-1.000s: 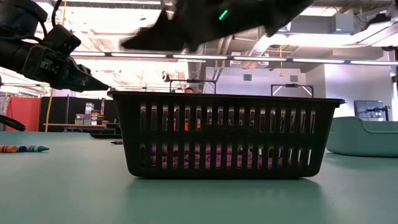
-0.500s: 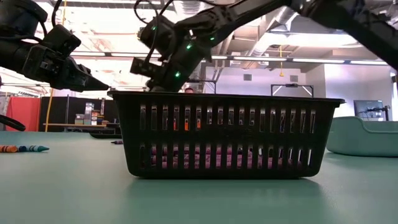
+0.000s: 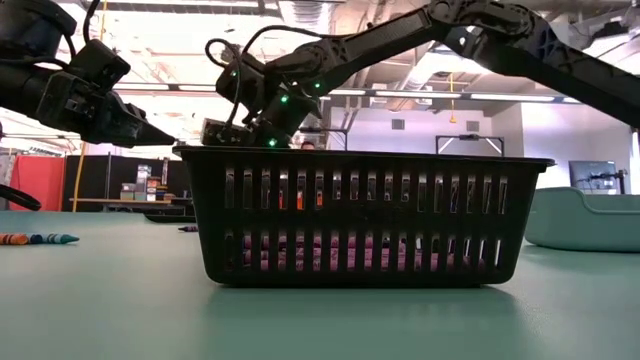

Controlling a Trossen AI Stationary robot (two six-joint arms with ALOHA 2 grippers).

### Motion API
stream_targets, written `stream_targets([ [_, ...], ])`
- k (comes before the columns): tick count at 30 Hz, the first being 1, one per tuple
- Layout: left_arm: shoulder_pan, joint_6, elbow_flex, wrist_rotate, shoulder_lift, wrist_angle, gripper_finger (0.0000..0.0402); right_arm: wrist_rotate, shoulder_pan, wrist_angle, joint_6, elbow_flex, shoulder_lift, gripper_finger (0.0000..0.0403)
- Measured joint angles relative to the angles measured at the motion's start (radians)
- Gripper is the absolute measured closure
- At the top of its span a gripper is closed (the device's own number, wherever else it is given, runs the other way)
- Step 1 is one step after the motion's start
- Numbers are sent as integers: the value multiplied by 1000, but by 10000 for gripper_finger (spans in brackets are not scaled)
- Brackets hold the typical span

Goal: Sort crayons
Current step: Put the blue crayon into the blue bin

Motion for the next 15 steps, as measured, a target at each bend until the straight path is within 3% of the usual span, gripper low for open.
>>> stream_targets([
  [15,0,0,0,0,0,0,348,-3,-43,-54,-121,0,8,330],
])
